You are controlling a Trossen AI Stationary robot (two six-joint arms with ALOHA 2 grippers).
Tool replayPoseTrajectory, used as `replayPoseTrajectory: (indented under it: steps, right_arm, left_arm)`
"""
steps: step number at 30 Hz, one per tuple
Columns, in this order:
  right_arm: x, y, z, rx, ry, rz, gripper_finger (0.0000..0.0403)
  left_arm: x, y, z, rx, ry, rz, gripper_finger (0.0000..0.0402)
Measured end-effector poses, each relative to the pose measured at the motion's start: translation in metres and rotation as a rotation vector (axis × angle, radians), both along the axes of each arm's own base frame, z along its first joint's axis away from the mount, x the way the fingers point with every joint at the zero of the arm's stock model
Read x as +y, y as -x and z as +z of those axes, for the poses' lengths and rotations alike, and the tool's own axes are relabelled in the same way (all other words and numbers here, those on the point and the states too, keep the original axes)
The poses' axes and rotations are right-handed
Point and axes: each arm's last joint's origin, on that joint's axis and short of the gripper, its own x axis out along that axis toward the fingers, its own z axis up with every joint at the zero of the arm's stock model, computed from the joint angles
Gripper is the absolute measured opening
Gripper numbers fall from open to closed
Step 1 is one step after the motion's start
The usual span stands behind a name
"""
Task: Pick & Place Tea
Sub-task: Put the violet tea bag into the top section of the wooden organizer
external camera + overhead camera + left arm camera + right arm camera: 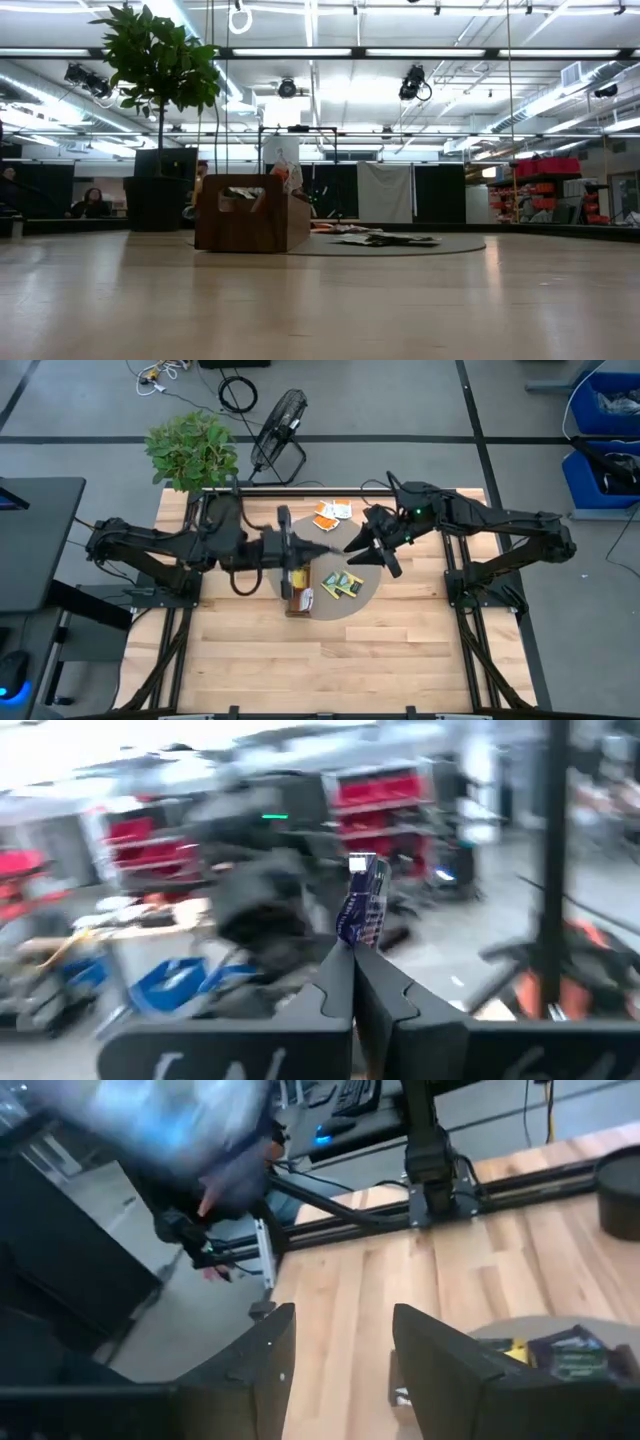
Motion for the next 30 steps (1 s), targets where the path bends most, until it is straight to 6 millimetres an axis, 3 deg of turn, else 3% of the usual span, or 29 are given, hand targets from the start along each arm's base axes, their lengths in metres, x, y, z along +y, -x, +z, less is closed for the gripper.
replayPoseTrajectory:
  steps: [5, 13, 30]
  right_arm:
    - [0.005, -0.001, 0.000, -0.020, 0.092, -0.056, 0.0178]
    - [-0.001, -0.007, 0.021, -0.235, 0.243, -0.322, 0.0178]
    - [0.002, -0.007, 0.035, -0.389, 0.219, -0.282, 0.0178]
  left_arm:
    - [0.011, 0.015, 0.011, -0.061, 0.156, 0.228, 0.0001]
    - [0.005, 0.017, 0.012, -0.075, 0.217, 0.222, 0.0000]
    - [0.003, 0.023, 0.016, -0.087, 0.199, 0.287, 0.0000]
